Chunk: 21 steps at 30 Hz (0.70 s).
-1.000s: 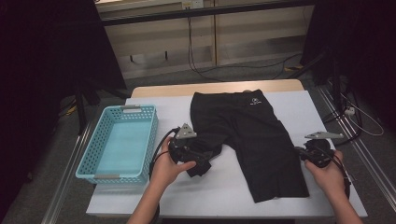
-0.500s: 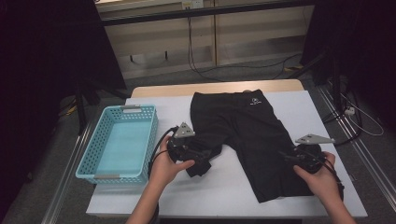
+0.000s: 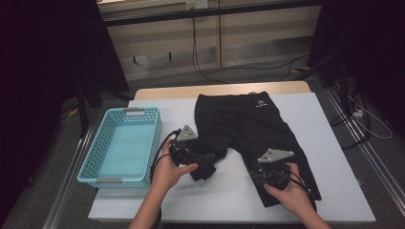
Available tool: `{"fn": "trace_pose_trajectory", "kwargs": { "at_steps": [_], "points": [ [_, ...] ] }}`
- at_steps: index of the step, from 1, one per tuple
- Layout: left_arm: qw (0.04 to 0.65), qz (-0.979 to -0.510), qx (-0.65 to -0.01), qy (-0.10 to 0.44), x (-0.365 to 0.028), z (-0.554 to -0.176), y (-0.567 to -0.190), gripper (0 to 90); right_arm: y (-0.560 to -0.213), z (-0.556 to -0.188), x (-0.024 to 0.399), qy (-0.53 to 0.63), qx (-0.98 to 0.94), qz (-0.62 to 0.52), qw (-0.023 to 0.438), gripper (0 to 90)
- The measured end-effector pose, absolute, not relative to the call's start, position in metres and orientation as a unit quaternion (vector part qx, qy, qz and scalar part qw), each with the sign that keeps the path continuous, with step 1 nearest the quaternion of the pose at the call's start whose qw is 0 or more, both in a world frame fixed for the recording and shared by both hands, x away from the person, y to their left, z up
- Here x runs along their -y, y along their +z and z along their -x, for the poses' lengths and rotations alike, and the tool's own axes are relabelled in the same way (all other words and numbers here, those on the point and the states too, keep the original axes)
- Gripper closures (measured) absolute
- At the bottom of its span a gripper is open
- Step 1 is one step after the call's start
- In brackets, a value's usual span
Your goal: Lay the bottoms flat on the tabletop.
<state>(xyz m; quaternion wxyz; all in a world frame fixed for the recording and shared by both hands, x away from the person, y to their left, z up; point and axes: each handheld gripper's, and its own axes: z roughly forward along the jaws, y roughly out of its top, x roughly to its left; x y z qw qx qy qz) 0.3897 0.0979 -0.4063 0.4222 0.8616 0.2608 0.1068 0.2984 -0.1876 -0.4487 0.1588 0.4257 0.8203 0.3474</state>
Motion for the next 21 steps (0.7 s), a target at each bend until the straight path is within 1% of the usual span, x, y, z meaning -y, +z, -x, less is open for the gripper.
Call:
{"fn": "trace_pose_trajectory", "kwargs": {
  "at_steps": [3,5,7,8,9,10,14,15,16,17,18,19,21],
  "points": [
    [0.419,-0.861,-0.266,0.108,-0.101,-0.39,-0.407,13.6,-0.453,-0.301,0.181,0.34,-0.828,-0.419,0.152,70.7],
    [0.421,-0.86,-0.267,0.108,-0.102,-0.39,-0.407,13.6,-0.454,-0.302,0.177,0.332,-0.831,-0.412,0.168,78.3],
    [0.42,-0.86,-0.268,0.108,-0.102,-0.389,-0.408,13.6,-0.453,-0.303,0.176,0.328,-0.833,-0.411,0.173,88.2],
    [0.419,-0.861,-0.268,0.107,-0.102,-0.389,-0.408,13.6,-0.453,-0.303,0.176,0.33,-0.832,-0.413,0.168,88.8],
    [0.417,-0.862,-0.266,0.107,-0.102,-0.389,-0.408,13.6,-0.452,-0.302,0.177,0.337,-0.833,-0.413,0.15,89.3],
    [0.418,-0.862,-0.266,0.107,-0.102,-0.389,-0.409,13.6,-0.451,-0.301,0.177,0.34,-0.832,-0.414,0.143,89.4],
    [0.421,-0.86,-0.269,0.108,-0.104,-0.389,-0.409,13.6,-0.447,-0.294,0.178,0.341,-0.834,-0.41,0.144,88.9],
    [0.418,-0.86,-0.271,0.108,-0.105,-0.389,-0.409,13.6,-0.447,-0.294,0.178,0.342,-0.834,-0.408,0.143,87.6],
    [0.418,-0.86,-0.271,0.108,-0.106,-0.389,-0.41,13.6,-0.446,-0.294,0.178,0.343,-0.836,-0.405,0.144,81.7],
    [0.419,-0.859,-0.273,0.108,-0.106,-0.389,-0.41,13.6,-0.446,-0.295,0.178,0.345,-0.835,-0.402,0.15,71.0],
    [0.418,-0.859,-0.274,0.109,-0.107,-0.39,-0.41,13.5,-0.445,-0.295,0.177,0.349,-0.832,-0.401,0.159,66.7],
    [0.419,-0.858,-0.276,0.108,-0.108,-0.39,-0.41,13.5,-0.443,-0.296,0.176,0.353,-0.831,-0.398,0.16,65.7],
    [0.419,-0.858,-0.277,0.109,-0.111,-0.391,-0.409,13.5,-0.442,-0.297,0.172,0.361,-0.831,-0.39,0.165,57.1]
  ]
}}
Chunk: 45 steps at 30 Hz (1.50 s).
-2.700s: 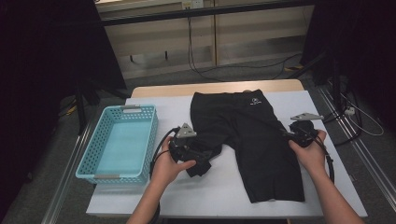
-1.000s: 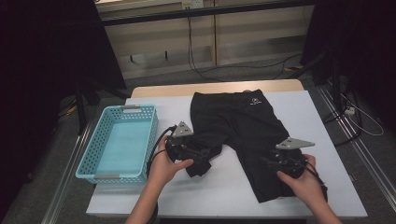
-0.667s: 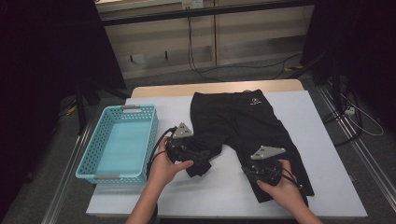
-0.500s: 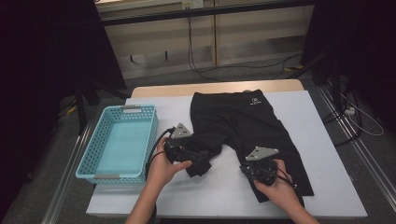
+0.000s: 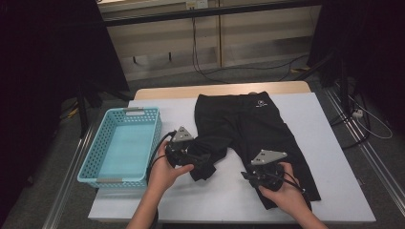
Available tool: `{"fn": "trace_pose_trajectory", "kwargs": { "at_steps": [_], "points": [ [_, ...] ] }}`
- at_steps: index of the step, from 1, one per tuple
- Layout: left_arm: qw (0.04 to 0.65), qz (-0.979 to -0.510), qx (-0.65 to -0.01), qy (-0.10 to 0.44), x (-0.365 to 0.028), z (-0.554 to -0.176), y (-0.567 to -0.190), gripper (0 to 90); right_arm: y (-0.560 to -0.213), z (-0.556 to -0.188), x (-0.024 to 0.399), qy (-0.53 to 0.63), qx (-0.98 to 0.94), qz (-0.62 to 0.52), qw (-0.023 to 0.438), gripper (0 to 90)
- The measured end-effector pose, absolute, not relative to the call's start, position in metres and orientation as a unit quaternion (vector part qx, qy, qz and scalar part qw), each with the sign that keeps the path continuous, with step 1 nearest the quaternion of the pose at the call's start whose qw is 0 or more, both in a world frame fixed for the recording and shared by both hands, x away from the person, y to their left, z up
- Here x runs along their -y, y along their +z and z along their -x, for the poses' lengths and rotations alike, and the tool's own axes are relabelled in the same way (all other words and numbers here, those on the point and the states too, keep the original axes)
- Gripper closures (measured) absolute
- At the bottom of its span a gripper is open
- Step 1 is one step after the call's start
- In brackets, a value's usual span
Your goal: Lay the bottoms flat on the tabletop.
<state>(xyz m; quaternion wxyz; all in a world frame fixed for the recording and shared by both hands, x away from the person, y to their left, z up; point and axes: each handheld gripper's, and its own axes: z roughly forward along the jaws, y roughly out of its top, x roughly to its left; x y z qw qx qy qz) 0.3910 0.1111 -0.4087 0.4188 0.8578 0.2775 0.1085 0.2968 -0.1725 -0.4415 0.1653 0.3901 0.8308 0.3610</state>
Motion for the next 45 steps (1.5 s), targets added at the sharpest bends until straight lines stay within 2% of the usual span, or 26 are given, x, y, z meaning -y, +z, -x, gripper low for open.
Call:
{"fn": "trace_pose_trajectory", "kwargs": {
  "at_steps": [3,14,16,18,20,22,23,24,29,34,42,45],
  "points": [
    [0.422,-0.855,-0.282,0.109,-0.114,-0.391,-0.408,13.0,-0.44,-0.299,0.167,0.371,-0.83,-0.378,0.175,49.0],
    [0.404,-0.855,-0.303,0.118,-0.114,-0.394,-0.419,13.9,-0.445,-0.307,0.173,0.376,-0.817,-0.399,0.18,33.6],
    [0.399,-0.858,-0.302,0.115,-0.11,-0.393,-0.423,18.5,-0.444,-0.305,0.176,0.379,-0.814,-0.402,0.181,32.4],
    [0.39,-0.87,-0.286,0.099,-0.105,-0.39,-0.427,32.8,-0.444,-0.304,0.179,0.381,-0.812,-0.404,0.178,32.2],
    [0.377,-0.878,-0.279,0.092,-0.1,-0.387,-0.431,37.4,-0.443,-0.304,0.181,0.385,-0.809,-0.407,0.179,32.2],
    [0.372,-0.883,-0.275,0.075,-0.097,-0.387,-0.435,47.9,-0.443,-0.304,0.183,0.385,-0.808,-0.408,0.181,32.1],
    [0.364,-0.886,-0.279,0.068,-0.095,-0.386,-0.438,50.1,-0.443,-0.304,0.183,0.385,-0.808,-0.408,0.181,32.2],
    [0.36,-0.888,-0.278,0.063,-0.094,-0.386,-0.44,57.5,-0.444,-0.304,0.183,0.385,-0.808,-0.407,0.181,32.1],
    [0.357,-0.892,-0.274,0.045,-0.09,-0.384,-0.443,79.4,-0.444,-0.304,0.18,0.386,-0.811,-0.401,0.178,32.1],
    [0.367,-0.889,-0.273,0.042,-0.089,-0.383,-0.441,85.8,-0.443,-0.304,0.181,0.387,-0.811,-0.401,0.18,31.9],
    [0.428,-0.873,-0.232,0.018,-0.077,-0.372,-0.417,86.1,-0.442,-0.303,0.181,0.392,-0.811,-0.396,0.178,31.8],
    [0.423,-0.88,-0.214,0.01,-0.068,-0.367,-0.421,85.8,-0.441,-0.302,0.181,0.394,-0.811,-0.395,0.176,31.8]
  ]
}}
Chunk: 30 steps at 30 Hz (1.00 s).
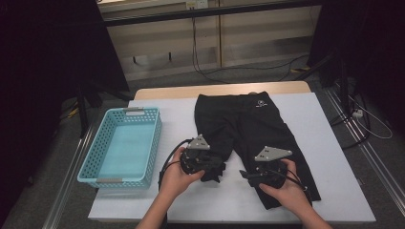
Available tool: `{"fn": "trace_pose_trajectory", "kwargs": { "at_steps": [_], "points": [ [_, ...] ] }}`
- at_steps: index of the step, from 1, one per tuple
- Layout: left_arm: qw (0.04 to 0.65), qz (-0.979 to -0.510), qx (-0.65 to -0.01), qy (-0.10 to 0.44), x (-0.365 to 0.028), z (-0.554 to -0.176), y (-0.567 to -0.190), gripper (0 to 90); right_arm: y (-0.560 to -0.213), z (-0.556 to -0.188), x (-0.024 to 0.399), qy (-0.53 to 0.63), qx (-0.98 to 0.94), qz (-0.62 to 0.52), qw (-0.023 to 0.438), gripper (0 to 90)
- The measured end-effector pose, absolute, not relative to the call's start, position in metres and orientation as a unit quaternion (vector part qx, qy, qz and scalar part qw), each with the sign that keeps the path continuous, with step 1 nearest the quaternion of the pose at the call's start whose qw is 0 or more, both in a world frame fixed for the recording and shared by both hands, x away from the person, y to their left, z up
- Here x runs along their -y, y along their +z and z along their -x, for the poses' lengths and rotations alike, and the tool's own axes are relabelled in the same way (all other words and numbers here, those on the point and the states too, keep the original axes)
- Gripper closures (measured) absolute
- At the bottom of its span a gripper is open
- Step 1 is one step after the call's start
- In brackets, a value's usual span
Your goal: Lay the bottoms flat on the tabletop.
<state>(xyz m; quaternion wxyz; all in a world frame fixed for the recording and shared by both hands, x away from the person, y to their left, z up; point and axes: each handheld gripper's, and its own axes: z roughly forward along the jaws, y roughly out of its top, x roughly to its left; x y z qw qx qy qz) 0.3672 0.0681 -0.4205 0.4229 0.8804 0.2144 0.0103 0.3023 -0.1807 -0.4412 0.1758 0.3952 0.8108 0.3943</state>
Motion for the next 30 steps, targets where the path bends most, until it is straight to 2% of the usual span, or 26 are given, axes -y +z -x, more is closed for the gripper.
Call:
{"fn": "trace_pose_trajectory", "kwargs": {
  "at_steps": [6,8,10,13,16,23,24,26,28,29,30],
  "points": [
    [0.424,-0.88,-0.213,0.005,-0.067,-0.367,-0.423,78.7,-0.44,-0.3,0.176,0.4,-0.818,-0.38,0.165,32.4],
    [0.436,-0.873,-0.217,0.022,-0.069,-0.368,-0.42,62.4,-0.441,-0.301,0.173,0.4,-0.821,-0.376,0.159,32.7],
    [0.443,-0.868,-0.222,0.03,-0.074,-0.369,-0.415,55.3,-0.441,-0.302,0.169,0.399,-0.824,-0.371,0.155,34.0],
    [0.45,-0.858,-0.242,0.051,-0.083,-0.372,-0.411,36.7,-0.442,-0.305,0.162,0.401,-0.826,-0.367,0.148,37.2],
    [0.444,-0.856,-0.254,0.071,-0.093,-0.374,-0.409,28.1,-0.442,-0.308,0.153,0.402,-0.832,-0.355,0.141,41.4],
    [0.439,-0.849,-0.277,0.101,-0.112,-0.374,-0.406,23.2,-0.446,-0.316,0.125,0.389,-0.845,-0.346,0.123,52.9],
    [0.438,-0.848,-0.28,0.104,-0.115,-0.374,-0.406,22.9,-0.448,-0.317,0.121,0.387,-0.848,-0.341,0.12,56.3],
    [0.438,-0.846,-0.285,0.105,-0.119,-0.374,-0.407,22.5,-0.449,-0.318,0.115,0.375,-0.86,-0.319,0.131,72.0],
    [0.435,-0.845,-0.291,0.11,-0.123,-0.374,-0.408,22.1,-0.45,-0.32,0.116,0.372,-0.861,-0.324,0.124,82.7],
    [0.433,-0.844,-0.295,0.113,-0.125,-0.374,-0.409,21.8,-0.45,-0.321,0.117,0.376,-0.861,-0.323,0.115,87.5],
    [0.431,-0.844,-0.298,0.112,-0.127,-0.374,-0.409,21.6,-0.449,-0.322,0.119,0.379,-0.859,-0.325,0.114,88.6]
  ]
}}
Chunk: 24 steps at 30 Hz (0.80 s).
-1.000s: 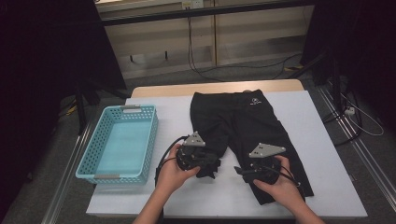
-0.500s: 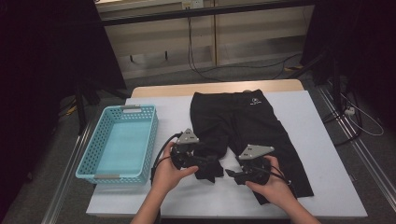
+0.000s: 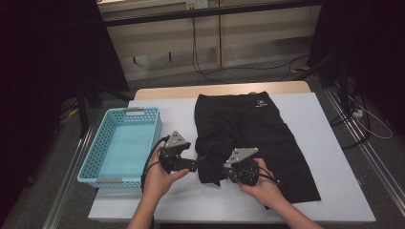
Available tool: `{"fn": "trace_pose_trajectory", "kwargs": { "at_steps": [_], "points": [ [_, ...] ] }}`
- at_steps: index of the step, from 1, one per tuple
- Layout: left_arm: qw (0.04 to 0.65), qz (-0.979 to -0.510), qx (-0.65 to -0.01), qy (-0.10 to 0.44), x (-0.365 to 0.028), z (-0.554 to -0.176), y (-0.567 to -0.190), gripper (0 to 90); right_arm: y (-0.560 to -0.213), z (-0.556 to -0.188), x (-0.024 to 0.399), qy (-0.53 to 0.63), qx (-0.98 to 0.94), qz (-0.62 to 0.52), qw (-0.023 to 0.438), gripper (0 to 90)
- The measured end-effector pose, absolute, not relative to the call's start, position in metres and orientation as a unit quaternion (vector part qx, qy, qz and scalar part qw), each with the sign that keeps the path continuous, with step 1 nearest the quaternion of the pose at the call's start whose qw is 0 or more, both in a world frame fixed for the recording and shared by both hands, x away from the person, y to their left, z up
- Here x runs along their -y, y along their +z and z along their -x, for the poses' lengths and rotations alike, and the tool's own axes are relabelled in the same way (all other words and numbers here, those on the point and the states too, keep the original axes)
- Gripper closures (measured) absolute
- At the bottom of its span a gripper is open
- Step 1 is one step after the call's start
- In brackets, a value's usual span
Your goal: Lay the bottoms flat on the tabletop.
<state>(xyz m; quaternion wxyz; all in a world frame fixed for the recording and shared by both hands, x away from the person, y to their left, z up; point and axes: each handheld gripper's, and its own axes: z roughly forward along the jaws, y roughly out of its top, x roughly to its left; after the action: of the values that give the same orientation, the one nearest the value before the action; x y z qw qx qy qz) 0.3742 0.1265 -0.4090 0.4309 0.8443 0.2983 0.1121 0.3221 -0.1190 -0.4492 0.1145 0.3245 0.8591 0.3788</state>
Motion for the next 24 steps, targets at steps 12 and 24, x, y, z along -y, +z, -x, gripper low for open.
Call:
{"fn": "trace_pose_trajectory", "kwargs": {
  "at_steps": [12,24],
  "points": [
    [0.417,-0.845,-0.314,0.114,-0.131,-0.38,-0.418,20.8,-0.432,-0.301,0.164,0.398,-0.844,-0.345,0.104,89.0],
    [0.409,-0.849,-0.316,0.112,-0.126,-0.386,-0.423,20.6,-0.431,-0.298,0.156,0.39,-0.849,-0.335,0.126,56.1]
  ]
}}
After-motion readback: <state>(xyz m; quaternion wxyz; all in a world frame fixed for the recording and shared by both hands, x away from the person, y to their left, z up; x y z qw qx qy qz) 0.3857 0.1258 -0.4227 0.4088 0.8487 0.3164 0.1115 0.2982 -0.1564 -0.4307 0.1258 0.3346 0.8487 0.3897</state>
